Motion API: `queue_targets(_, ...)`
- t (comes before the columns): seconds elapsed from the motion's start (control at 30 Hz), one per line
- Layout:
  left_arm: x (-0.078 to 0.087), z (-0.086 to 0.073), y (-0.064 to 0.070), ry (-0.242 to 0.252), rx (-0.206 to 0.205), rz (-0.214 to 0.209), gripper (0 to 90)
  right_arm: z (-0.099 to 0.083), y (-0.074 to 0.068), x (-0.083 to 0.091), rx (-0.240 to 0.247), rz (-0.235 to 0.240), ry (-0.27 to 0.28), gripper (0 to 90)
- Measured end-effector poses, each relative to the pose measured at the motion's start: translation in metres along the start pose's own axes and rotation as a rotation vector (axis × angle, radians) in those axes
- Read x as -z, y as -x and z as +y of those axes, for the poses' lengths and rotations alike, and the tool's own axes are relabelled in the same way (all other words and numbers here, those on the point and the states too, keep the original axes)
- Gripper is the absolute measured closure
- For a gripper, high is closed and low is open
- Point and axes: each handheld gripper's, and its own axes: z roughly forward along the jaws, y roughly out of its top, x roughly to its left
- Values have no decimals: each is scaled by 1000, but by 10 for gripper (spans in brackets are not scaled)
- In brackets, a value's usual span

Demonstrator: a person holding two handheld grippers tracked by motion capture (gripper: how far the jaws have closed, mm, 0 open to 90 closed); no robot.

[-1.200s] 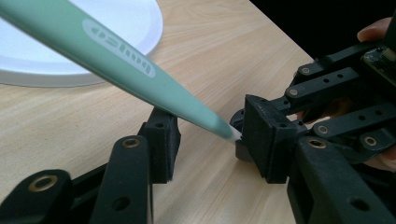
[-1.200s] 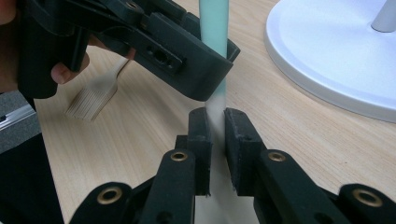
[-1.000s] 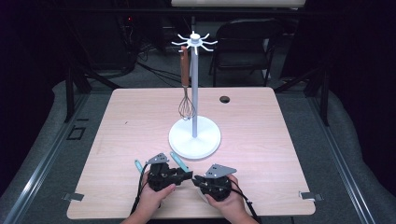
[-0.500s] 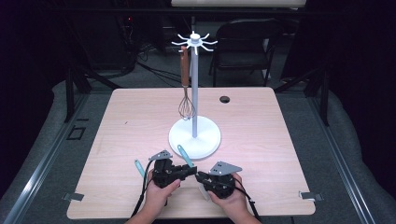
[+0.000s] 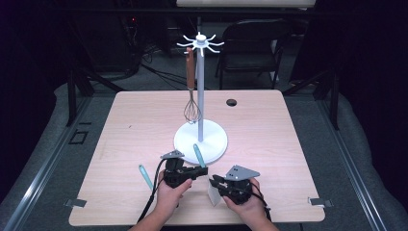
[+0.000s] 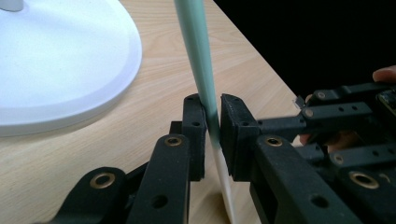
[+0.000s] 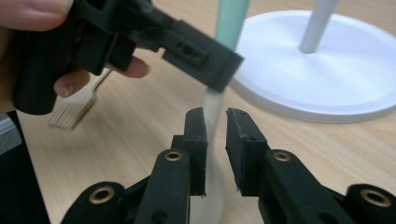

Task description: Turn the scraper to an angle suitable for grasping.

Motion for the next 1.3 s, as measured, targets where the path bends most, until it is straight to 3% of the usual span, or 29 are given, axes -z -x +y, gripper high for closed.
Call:
queue_targets(0.3,2,6,9,-20,-39,-49,848,-5,32,1,-68,-78,-38,740)
queue_targets(0.57,3,8,11,-33,-71,-83,849,-5,34,-1,-65,-77,-48,730)
queue_targets(0.87,14,27,15,-63,-144,-62,849,-7,38,-1,-84,-79,-58,718)
queue_targets(1.13,28,52,17,-61,-216,-21,849,-8,40,-2,-88,-86,-53,712)
queue_targets(1.3,34,65,19,-53,-238,-5,849,-8,40,-2,-87,-89,-56,704)
